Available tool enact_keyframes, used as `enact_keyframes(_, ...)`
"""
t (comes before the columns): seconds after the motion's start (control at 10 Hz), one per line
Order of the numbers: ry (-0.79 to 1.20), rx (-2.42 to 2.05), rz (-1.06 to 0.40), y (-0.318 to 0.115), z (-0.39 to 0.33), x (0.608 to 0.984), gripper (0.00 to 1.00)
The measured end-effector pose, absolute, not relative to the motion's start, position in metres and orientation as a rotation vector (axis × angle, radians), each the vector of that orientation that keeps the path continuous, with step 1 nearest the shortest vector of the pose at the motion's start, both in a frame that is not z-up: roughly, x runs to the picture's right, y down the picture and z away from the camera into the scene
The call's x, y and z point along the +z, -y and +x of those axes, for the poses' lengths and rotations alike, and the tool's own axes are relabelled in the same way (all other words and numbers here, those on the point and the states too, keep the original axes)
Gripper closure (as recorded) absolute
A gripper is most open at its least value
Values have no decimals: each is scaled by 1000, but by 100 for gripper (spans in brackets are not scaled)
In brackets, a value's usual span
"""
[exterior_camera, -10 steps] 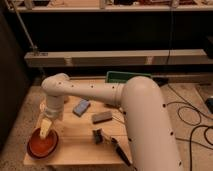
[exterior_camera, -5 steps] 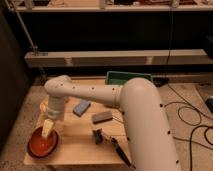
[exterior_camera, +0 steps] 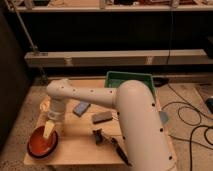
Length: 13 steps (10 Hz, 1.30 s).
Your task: Stack bowls into tray
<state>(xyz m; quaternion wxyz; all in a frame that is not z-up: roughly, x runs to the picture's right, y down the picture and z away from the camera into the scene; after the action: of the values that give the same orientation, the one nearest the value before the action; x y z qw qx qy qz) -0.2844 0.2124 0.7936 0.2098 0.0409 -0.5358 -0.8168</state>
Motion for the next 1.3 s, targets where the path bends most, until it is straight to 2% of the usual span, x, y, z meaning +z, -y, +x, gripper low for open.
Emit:
enact_keyframes(0.2, 1505, -2277, 120, -217, -290, 797, 20)
enact_keyframes(0.3, 1509, -2281, 123, -219, -292, 797, 24)
enact_keyframes(1.0, 1580, -2340, 151, -224, -299, 787, 95)
enact_keyframes(1.1, 1592, -2353, 160, -224, -300, 783, 100)
enact_keyframes(1.3, 1612, -2368, 227, -215, -297, 764, 100)
